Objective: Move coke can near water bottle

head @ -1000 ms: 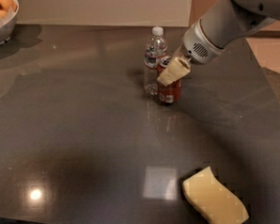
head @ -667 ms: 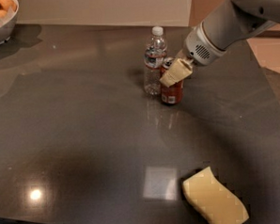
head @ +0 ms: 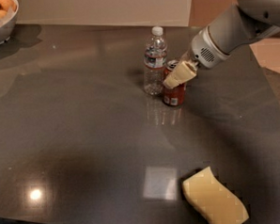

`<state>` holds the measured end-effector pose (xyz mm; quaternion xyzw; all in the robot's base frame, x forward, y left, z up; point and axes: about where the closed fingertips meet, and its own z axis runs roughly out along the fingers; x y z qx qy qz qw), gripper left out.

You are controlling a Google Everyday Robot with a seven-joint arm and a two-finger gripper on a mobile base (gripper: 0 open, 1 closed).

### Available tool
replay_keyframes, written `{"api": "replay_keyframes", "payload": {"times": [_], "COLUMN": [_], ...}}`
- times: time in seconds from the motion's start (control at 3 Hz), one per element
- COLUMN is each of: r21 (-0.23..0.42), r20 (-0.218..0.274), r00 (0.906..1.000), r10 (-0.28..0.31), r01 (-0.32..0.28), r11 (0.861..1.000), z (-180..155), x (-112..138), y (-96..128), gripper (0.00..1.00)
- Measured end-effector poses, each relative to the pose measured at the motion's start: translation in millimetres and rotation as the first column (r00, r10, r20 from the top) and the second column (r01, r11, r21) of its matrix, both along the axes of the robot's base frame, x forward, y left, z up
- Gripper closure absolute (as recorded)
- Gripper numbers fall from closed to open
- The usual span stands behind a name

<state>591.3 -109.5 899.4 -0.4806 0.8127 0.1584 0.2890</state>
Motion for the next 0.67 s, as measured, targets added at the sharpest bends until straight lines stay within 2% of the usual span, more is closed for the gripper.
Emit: {"api": "replay_keyframes", "payload": {"times": [0.33,0.67], "r21": [0.000,0.000], "r20": [-0.002,-0.002], "r00": [1.0000,1.0000], "r10": [0.003,0.003], "r01": [-0.003,-0.003], "r11": [1.000,1.000], "z": [-0.9,-1.0], "x": [-0.1,-0.1], "y": [1.9,1.9], "gripper": [0.00,0.00]}}
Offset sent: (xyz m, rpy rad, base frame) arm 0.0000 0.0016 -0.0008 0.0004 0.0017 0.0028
